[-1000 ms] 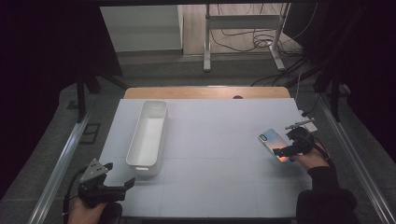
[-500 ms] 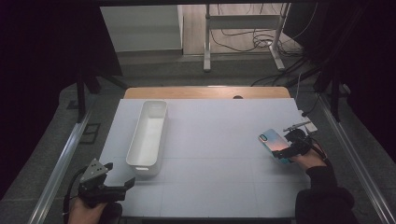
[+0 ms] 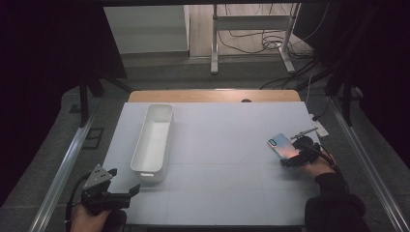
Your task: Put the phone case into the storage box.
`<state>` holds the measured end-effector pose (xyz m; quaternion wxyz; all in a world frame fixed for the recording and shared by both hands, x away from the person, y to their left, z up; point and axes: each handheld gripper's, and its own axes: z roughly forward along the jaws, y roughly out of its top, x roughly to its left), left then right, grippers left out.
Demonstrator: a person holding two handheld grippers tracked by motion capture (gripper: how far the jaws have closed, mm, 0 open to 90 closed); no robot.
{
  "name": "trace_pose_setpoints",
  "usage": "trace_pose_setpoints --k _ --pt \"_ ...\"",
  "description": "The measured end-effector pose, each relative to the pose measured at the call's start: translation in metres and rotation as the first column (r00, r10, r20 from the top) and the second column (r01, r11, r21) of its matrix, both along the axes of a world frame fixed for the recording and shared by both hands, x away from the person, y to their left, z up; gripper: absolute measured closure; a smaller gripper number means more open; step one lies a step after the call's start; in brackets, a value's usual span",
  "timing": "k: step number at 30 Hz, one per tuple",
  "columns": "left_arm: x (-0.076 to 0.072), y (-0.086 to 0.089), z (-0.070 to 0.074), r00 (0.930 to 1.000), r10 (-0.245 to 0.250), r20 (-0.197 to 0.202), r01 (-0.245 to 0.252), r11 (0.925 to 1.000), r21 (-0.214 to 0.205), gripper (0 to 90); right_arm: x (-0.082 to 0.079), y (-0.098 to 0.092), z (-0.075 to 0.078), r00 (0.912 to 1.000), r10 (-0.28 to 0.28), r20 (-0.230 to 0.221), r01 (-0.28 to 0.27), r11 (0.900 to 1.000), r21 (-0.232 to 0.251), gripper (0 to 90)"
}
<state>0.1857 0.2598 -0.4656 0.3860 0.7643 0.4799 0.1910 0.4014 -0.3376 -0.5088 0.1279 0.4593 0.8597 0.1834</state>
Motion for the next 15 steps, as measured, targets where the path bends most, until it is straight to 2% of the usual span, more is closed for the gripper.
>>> trace_pose_setpoints --k 4,9,15 --pt "0.0 -0.0001 0.0 1.0 -0.002 0.001 0.002 1.0 0.002 3.0 -0.0038 0.0021 0.0052 0.9996 0.028 0.003 -0.028 0.9996 0.004 16.3" --pt "-0.0003 -0.0002 0.0001 1.0 0.001 0.005 -0.001 1.0 0.002 2.9 -0.0039 0.0057 0.0071 0.9999 -0.002 -0.012 0.002 0.9999 -0.013 16.9" --pt "-0.0003 0.001 0.0002 1.0 0.001 0.005 -0.001 1.0 -0.01 2.8 -0.0047 0.006 0.0077 0.9996 -0.024 -0.016 0.024 0.9997 -0.007 16.9"
